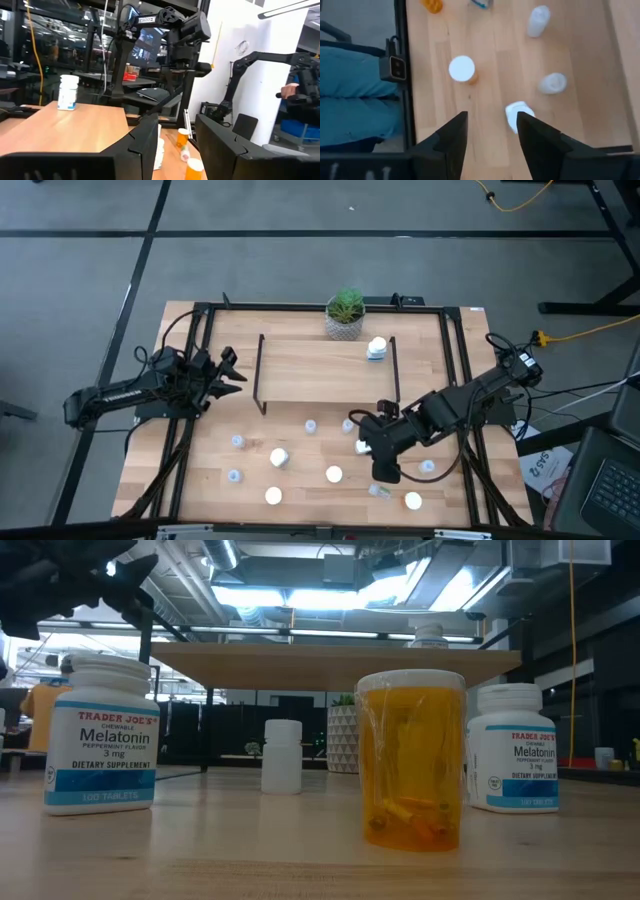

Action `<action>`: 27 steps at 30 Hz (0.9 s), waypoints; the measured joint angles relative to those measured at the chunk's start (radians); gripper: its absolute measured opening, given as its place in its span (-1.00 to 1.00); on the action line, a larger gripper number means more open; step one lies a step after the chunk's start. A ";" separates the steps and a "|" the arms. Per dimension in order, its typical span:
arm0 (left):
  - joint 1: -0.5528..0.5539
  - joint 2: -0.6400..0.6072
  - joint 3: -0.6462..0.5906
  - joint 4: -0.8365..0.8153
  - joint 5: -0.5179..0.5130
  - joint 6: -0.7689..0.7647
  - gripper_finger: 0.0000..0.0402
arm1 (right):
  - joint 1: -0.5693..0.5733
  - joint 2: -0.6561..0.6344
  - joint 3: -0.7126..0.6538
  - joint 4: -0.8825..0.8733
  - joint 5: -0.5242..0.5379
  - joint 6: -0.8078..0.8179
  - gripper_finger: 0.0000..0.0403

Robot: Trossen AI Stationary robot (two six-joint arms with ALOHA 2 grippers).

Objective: Pick and place medicine bottles onto shelf by color
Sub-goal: Put the right white medicine bottle on the shelf aligned with the other white medicine bottle

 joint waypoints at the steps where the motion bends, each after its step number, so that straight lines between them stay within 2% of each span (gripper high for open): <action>1: -0.004 0.000 0.000 0.001 0.000 0.000 -0.38 | -0.004 0.000 0.000 -0.004 -0.005 0.000 -0.09; 10: -0.006 0.000 0.000 0.080 0.000 0.037 -0.38 | -0.046 0.000 0.000 -0.013 0.048 -0.012 0.27; 21: -0.006 0.000 0.000 0.038 0.000 0.029 -0.38 | -0.048 0.006 0.000 -0.003 0.083 -0.006 0.29; 27: -0.006 0.000 0.000 0.028 0.000 0.029 -0.38 | -0.022 0.087 -0.001 -0.034 0.097 -0.188 0.29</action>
